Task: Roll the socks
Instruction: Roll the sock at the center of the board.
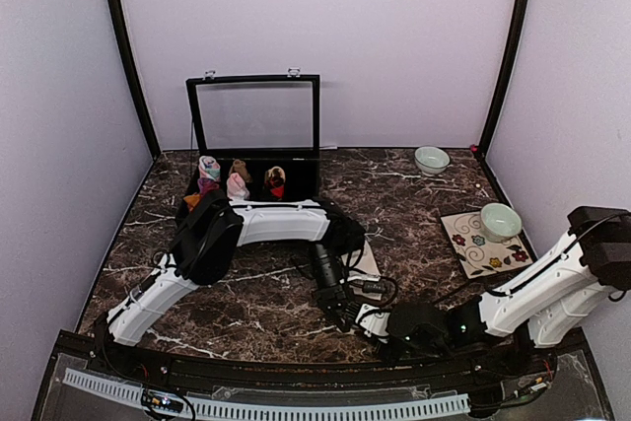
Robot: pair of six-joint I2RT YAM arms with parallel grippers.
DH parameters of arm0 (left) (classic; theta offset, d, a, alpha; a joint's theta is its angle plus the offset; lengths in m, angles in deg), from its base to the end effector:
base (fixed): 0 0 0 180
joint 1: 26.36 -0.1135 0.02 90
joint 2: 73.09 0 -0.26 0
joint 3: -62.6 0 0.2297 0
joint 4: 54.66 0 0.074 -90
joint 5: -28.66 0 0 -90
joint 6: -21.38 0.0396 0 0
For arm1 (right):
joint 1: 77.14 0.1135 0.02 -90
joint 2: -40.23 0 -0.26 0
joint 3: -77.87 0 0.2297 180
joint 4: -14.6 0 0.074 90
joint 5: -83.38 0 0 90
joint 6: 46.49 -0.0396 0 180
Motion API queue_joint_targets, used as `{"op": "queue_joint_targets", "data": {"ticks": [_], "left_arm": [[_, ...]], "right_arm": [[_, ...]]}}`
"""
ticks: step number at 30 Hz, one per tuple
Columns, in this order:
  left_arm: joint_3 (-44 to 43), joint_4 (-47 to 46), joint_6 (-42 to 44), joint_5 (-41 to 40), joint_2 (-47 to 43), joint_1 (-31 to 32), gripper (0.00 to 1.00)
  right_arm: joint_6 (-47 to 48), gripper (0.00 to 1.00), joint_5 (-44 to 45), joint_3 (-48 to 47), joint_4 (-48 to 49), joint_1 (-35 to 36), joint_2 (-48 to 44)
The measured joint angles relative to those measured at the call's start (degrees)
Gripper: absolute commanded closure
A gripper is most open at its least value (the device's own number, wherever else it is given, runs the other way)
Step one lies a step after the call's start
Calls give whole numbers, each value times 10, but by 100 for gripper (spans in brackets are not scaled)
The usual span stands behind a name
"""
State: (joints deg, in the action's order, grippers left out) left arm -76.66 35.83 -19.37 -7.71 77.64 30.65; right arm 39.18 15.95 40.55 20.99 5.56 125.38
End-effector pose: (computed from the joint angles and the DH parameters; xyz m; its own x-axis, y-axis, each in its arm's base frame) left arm 0.2192 -0.3962 0.0996 -0.0397 0.8863 -0.4615 0.6689 -0.3195 -0.6712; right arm 0.0449 0.2313 0.1291 -0.1502 -0.6242 -0.7667 -0.8705 0.4511 -0.1967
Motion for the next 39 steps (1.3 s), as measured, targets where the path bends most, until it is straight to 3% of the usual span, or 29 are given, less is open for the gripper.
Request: {"op": "queue_joint_targets", "data": {"ticks": [3,6,16,22,30,39], "left_arm": [[2,6,3,0,0,-3,98],[5,6,5,-1,-1,-5,93],[89,-43,-19,-37,-76,-9,50],[156,-113,-25,-96,-136,-18,48],[332,-251,-19,-177,-261,-49,48],[426,-367,-2,-190,-318,-41,48]], "right_arm": [[-5,87,-10,0,12,-4,10],[-12,99,-22,0,28,-7,23],[-96,100,-48,0,82,-19,53],[-162,100,-83,0,89,-44,54],[-281,100,-188,30,143,-102,57],[-395,100,-244,72,225,-134,68]]}}
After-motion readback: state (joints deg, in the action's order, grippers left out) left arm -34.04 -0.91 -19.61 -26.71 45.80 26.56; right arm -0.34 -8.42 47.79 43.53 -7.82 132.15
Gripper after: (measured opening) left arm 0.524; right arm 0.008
